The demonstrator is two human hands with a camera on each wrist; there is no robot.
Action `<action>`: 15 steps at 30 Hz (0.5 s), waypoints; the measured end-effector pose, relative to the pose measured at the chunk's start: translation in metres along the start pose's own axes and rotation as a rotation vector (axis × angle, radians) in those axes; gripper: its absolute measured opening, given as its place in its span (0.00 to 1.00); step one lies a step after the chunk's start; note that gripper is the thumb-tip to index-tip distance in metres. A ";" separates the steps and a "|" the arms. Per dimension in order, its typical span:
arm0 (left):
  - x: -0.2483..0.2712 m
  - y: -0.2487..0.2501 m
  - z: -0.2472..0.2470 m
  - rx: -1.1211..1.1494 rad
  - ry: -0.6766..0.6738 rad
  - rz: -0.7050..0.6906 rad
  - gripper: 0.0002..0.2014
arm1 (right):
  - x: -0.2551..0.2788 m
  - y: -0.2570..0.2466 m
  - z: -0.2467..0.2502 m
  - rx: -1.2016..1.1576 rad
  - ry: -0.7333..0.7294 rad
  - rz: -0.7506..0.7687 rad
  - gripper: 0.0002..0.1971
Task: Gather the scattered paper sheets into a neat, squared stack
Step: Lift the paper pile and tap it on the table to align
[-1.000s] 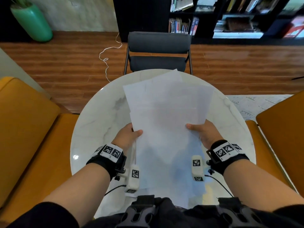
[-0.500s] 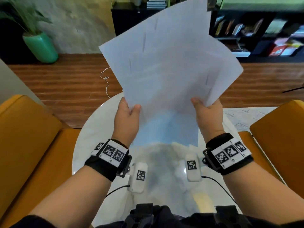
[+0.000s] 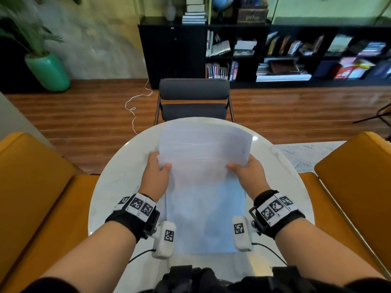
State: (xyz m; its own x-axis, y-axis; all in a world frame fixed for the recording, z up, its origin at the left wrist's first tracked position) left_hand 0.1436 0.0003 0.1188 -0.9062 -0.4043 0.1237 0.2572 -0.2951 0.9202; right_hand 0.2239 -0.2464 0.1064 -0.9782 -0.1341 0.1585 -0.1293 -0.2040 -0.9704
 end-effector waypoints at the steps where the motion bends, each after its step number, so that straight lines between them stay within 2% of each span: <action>1: -0.001 -0.001 0.000 0.028 0.008 0.012 0.22 | -0.002 -0.002 -0.001 -0.008 0.002 0.009 0.17; 3: -0.004 -0.005 0.003 0.169 -0.013 0.030 0.23 | -0.006 -0.006 0.001 -0.041 0.021 0.032 0.16; 5: -0.006 -0.010 0.004 0.311 -0.105 0.064 0.26 | -0.010 -0.014 0.006 -0.086 0.045 0.057 0.12; 7: -0.004 -0.008 0.002 0.283 -0.221 0.063 0.21 | -0.014 -0.025 0.010 -0.168 0.057 0.086 0.13; 8: -0.004 -0.008 0.003 0.253 -0.220 0.058 0.16 | -0.015 -0.030 0.011 -0.221 0.033 0.113 0.13; 10: -0.006 -0.003 0.011 0.264 -0.118 0.034 0.08 | -0.017 -0.040 0.010 -0.331 -0.077 0.175 0.14; 13: -0.014 0.008 0.024 0.377 -0.029 -0.027 0.08 | -0.021 -0.036 0.006 -0.326 -0.272 0.108 0.18; 15: -0.020 0.015 0.031 0.447 -0.016 -0.048 0.09 | -0.022 -0.024 0.003 -0.213 -0.316 0.042 0.20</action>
State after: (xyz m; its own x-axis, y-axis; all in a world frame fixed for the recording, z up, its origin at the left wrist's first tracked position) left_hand 0.1548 0.0305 0.1414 -0.9194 -0.3851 0.0797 0.0479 0.0914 0.9947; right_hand 0.2490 -0.2416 0.1263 -0.8893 -0.4371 0.1342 -0.1538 0.0096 -0.9881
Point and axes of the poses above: each hand's wrist, its own x-axis away from the middle knuckle, its own z-axis out of the back of the hand, y = z × x, the point moved 5 cm from there along -x, towards the middle knuckle, and after that the axes turned 5 degrees about -y, right-handed, at the moved point
